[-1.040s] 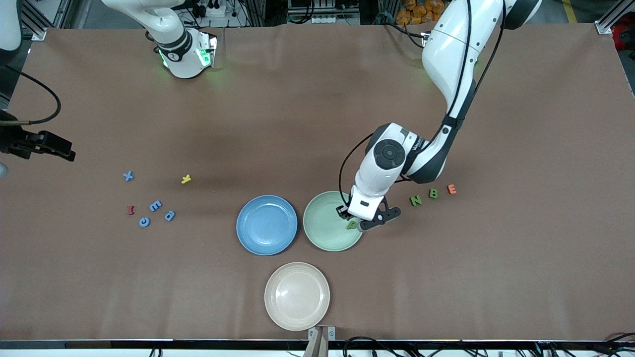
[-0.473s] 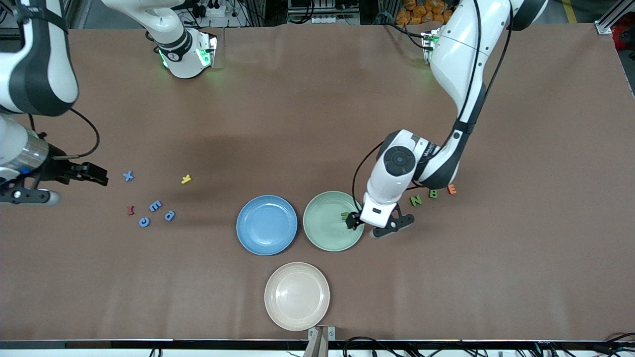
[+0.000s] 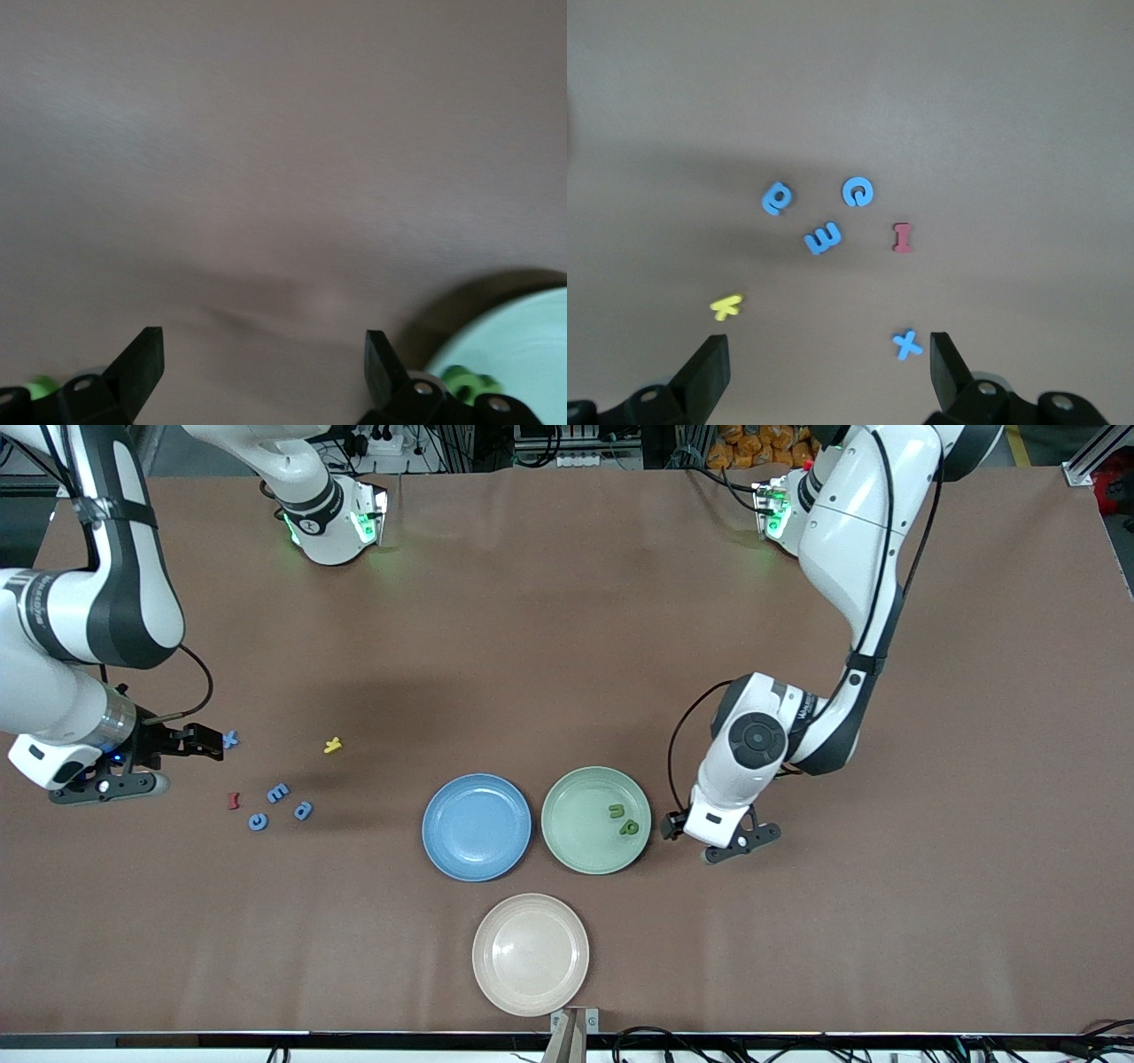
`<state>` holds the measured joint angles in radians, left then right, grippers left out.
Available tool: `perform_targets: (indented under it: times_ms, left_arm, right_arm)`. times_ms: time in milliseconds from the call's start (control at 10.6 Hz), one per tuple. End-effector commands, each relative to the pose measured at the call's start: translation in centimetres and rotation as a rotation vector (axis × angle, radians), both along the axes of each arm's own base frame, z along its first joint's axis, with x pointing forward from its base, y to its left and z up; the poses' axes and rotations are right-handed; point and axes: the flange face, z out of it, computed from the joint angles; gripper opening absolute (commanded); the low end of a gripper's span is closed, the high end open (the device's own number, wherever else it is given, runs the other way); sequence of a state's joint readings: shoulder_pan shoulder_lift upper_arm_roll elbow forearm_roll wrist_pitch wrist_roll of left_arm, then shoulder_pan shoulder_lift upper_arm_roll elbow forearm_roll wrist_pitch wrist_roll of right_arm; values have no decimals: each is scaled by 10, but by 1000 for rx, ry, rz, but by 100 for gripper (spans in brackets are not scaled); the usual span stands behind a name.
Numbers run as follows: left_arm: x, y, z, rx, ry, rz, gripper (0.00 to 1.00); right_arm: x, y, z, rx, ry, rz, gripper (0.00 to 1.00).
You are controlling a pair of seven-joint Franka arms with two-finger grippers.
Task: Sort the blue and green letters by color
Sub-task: 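Move the right gripper over the blue x while the left gripper returns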
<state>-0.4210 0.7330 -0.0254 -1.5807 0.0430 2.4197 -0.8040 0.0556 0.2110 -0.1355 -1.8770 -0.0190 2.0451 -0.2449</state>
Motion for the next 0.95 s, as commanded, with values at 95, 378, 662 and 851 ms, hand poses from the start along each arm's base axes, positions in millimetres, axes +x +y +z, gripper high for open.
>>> perform_targets:
  times_ms: [95, 378, 662, 851]
  left_arm:
    - [-10, 43, 10, 58, 66, -139, 100]
    - [-19, 54, 10, 66, 82, -183, 100]
    - [-23, 55, 12, 67, 83, -184, 100]
    - [-28, 57, 15, 68, 86, -189, 100]
  right_arm:
    - [-21, -19, -48, 3, -19, 135, 100]
    - [-34, -21, -71, 10, -4, 224, 100]
    - [-52, -32, -97, 5, -40, 223, 100]
    - [-68, -34, -111, 20, -35, 215, 100]
